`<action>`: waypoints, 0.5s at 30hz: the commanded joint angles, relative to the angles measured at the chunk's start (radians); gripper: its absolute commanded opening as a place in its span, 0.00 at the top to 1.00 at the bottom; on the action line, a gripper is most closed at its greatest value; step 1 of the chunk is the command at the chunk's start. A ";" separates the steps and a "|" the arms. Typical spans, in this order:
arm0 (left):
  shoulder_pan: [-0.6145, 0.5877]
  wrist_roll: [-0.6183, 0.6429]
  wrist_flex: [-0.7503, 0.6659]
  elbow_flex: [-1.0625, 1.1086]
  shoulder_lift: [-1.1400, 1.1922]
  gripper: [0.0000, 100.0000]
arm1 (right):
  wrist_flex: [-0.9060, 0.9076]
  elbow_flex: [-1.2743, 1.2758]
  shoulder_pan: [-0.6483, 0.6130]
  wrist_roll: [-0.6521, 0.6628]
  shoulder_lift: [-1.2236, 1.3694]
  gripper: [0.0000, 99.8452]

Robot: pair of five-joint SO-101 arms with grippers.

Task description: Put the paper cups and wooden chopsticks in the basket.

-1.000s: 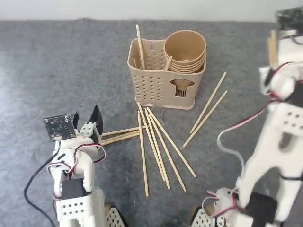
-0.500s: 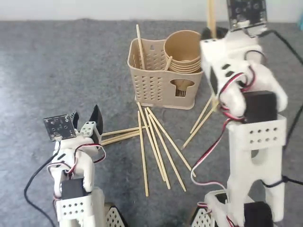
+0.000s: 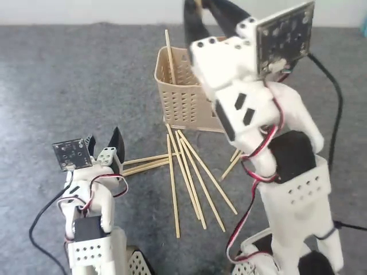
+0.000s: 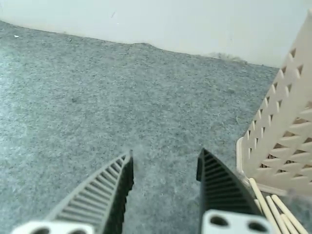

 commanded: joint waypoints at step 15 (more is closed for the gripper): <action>0.002 -0.008 0.000 -0.002 -0.020 0.80 | -0.377 -0.034 0.007 -0.011 0.317 0.99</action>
